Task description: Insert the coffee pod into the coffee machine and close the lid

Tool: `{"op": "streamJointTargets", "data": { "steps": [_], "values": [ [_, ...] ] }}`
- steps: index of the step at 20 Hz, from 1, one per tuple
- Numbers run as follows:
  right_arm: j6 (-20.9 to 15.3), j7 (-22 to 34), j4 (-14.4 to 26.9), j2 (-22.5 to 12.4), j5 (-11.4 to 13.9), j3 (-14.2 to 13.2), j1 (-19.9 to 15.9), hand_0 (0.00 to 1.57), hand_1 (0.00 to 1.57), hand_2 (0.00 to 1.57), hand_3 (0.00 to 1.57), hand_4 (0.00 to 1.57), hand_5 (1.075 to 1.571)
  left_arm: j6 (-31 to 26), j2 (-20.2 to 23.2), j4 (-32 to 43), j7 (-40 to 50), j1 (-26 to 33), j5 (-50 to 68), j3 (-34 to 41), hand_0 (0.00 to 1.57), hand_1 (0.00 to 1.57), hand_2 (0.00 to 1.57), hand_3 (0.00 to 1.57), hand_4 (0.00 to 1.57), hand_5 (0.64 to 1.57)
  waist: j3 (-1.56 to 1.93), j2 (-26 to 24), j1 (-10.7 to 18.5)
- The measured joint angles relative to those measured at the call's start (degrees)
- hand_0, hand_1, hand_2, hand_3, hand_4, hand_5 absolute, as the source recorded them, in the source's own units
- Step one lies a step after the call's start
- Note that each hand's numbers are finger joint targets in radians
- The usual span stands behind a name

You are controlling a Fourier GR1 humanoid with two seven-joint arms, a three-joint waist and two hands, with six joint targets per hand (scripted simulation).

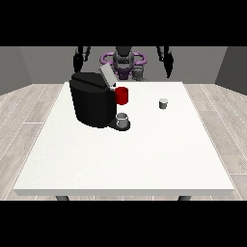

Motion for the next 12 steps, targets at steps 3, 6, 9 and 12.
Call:
{"op": "streamJointTargets", "data": {
  "steps": [3, 6, 9, 12],
  "values": [
    [1.4, 0.6, 0.6, -0.3, -1.0, -0.2, -0.2, 0.00, 0.00, 0.00, 0.00, 0.13, 1.571, -1.3, 0.8, 0.4, -2.4, 0.2, -0.1, 0.4, 0.00, 0.00, 0.00, 0.00, 0.21, 1.571, -0.35, -0.3, -0.3],
    [2.2, 1.0, 0.2, 0.0, -0.8, 0.8, 0.9, 0.00, 0.00, 0.00, 0.00, 0.13, 1.571, -4.3, 2.8, 0.7, -5.6, -0.2, 1.1, 1.8, 0.00, 0.00, 0.00, 0.00, 0.21, 1.571, -0.51, -1.0, -0.9],
    [-0.9, -3.1, 0.6, 1.6, -1.2, -1.7, 0.4, 0.00, 0.00, 0.00, 0.00, 0.09, 1.571, -5.8, 6.2, 0.5, -6.6, -1.2, -0.7, 2.3, 0.00, 0.00, 0.00, 0.00, 0.00, 1.571, -0.54, -0.6, -1.9],
    [-3.6, -5.7, -0.2, 3.4, -0.6, -0.5, 0.4, 0.00, 0.00, 0.00, 0.00, 0.22, 1.571, -7.6, 10.3, 3.0, -7.2, -3.7, -1.0, 4.9, 0.00, 0.00, 0.00, 0.00, 0.00, 1.571, -0.61, 0.7, -3.3]
  ]
}}
